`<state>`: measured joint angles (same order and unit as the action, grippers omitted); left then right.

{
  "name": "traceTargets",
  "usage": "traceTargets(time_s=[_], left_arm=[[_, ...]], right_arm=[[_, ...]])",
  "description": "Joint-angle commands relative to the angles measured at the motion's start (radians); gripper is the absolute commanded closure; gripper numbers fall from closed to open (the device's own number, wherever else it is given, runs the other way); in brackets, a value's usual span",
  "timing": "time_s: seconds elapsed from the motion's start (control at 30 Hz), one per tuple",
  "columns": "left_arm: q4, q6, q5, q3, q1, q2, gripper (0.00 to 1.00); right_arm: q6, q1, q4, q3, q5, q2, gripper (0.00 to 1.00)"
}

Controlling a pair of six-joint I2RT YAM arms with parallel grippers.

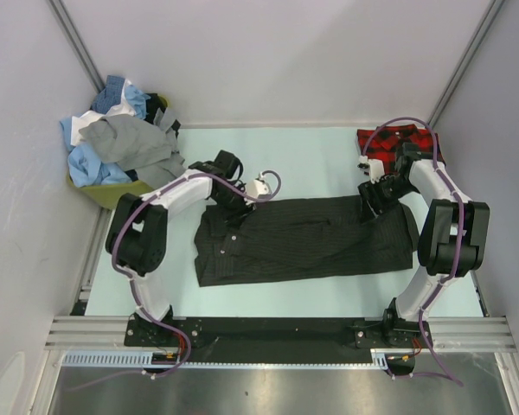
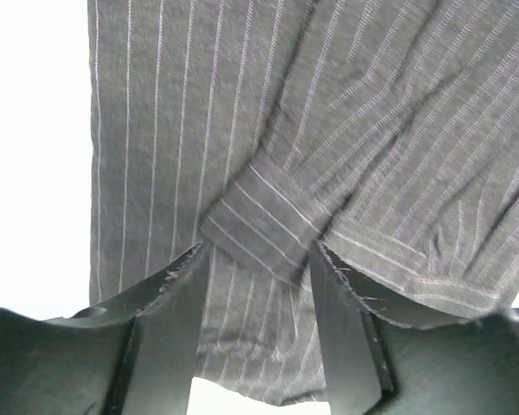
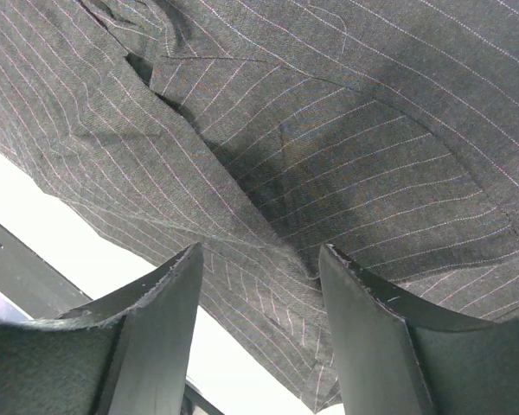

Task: Fold and stack the long sleeve shirts
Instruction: Fold the shirt

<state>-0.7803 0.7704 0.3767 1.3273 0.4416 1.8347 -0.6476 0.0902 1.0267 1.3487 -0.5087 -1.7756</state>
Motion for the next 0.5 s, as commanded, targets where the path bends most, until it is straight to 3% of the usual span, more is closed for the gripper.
traceTargets(time_s=[0.0,0.17,0.27,0.37,0.47], left_arm=[[0.004,-0.006,0.008,0.065,0.008,0.077,0.42],[-0.001,-0.003,-0.004,0.056,0.019,0.109,0.41],[-0.002,-0.003,-0.009,0.047,0.028,0.110,0.48],[-0.004,-0.011,-0.007,0.046,0.031,0.109,0.61],[-0.011,-0.017,-0.010,0.052,0.029,0.091,0.88]], right_arm=[[0.009,-0.001,0.009,0.033,-0.008,-0.005,0.38],[0.013,-0.007,0.009,0.035,-0.007,-0.004,0.38],[0.011,-0.007,0.009,0.032,-0.002,-0.004,0.37],[0.008,-0.007,0.009,0.033,-0.002,-0.007,0.37],[0.006,-0.007,0.007,0.035,-0.004,-0.008,0.37]])
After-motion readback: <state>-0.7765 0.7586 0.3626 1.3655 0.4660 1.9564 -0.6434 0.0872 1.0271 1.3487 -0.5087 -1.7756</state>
